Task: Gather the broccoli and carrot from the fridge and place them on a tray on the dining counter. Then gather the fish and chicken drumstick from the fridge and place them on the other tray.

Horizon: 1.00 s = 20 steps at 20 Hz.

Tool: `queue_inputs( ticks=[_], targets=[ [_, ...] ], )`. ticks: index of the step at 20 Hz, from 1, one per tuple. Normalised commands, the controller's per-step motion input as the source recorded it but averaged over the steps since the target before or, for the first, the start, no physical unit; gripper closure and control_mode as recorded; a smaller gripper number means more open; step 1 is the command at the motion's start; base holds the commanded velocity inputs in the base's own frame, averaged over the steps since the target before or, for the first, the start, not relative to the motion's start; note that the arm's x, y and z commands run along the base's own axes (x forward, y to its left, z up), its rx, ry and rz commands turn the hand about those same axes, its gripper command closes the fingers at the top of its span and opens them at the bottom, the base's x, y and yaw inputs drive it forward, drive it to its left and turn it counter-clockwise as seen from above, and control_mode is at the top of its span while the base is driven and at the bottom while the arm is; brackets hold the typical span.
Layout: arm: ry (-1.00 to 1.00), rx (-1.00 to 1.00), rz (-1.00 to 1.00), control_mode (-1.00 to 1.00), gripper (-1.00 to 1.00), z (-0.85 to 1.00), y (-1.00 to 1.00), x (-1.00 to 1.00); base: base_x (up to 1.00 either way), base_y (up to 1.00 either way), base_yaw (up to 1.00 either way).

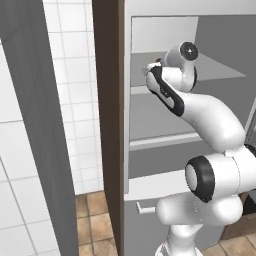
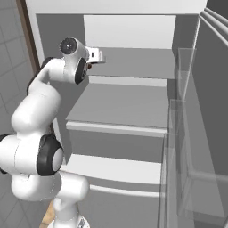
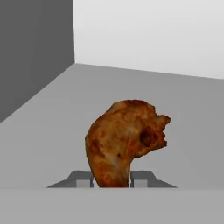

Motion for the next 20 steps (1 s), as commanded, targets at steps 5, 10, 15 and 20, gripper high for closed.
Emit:
queue_inputs(
  ticks=[5,10,15,20],
  targets=[
    [0.12,0.00,0.00,-1.00,1.00,0.62,-0.10,-0.63,0.00,0.00,0.00],
    [0.06,0.00,0.00,-1.00,1.00,0.23,-0.03,-0.88,0.00,0.00,0.00],
    [0.03,0.00,0.00,-1.00,1.00,0.01,0.00,-0.97,0.00,0.00,0.00],
    [0.00,0.00,0.00,-1.00,1.00,-0.05,0.00,-1.00,0.00,0.00,0.00]
  ],
)
